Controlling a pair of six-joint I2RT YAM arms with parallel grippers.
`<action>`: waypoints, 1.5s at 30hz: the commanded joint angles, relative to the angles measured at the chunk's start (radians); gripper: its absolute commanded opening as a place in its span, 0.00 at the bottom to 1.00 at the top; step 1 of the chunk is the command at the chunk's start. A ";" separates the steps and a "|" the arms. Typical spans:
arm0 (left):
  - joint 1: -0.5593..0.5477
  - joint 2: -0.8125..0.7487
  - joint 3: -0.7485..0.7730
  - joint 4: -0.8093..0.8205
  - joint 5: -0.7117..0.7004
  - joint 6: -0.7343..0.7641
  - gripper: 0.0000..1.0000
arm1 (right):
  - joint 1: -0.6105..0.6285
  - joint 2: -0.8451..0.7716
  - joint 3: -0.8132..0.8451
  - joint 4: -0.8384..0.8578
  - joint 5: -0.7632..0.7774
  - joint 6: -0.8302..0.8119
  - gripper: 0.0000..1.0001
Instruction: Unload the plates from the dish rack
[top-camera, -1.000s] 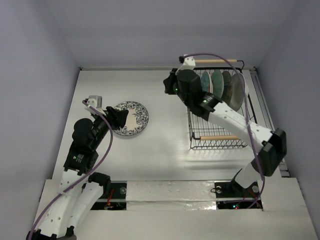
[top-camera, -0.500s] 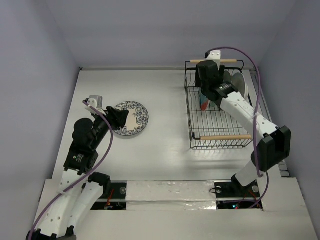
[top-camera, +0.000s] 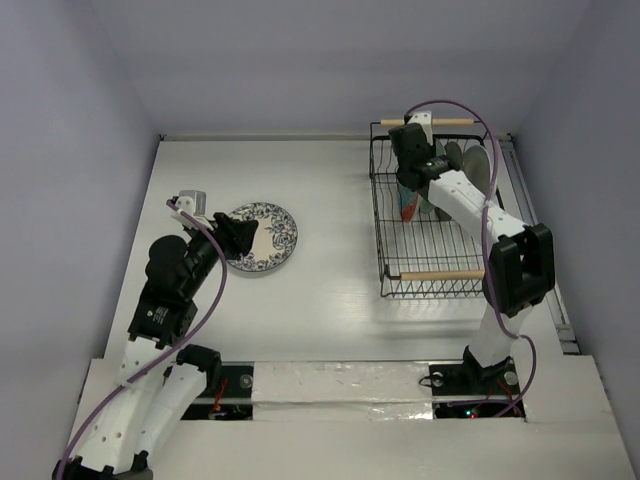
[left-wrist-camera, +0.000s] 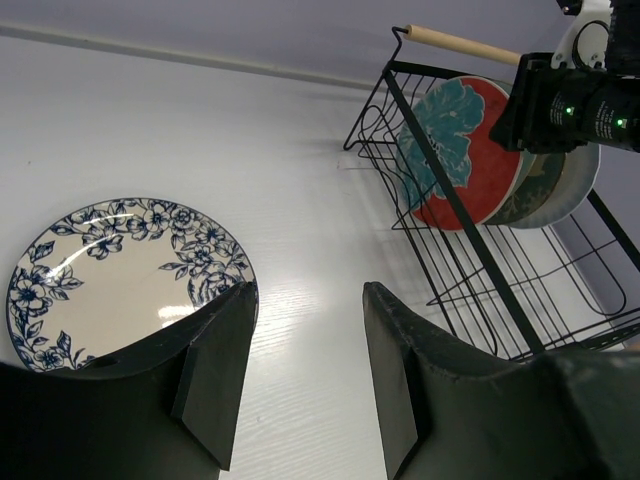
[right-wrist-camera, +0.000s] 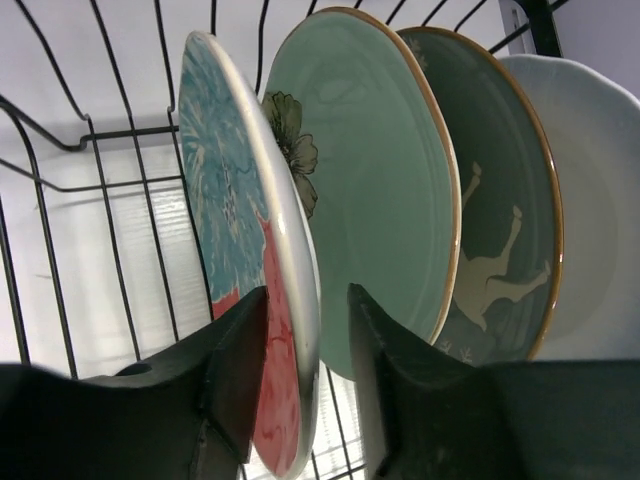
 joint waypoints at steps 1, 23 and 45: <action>0.005 -0.003 0.016 0.052 0.015 0.001 0.44 | -0.003 0.004 0.062 0.008 0.034 -0.021 0.39; 0.005 -0.013 0.015 0.053 0.021 0.001 0.45 | -0.013 -0.151 0.188 0.034 0.128 -0.153 0.00; 0.034 -0.022 0.024 0.041 -0.010 0.011 0.45 | 0.076 -0.460 0.006 0.353 -0.716 0.278 0.00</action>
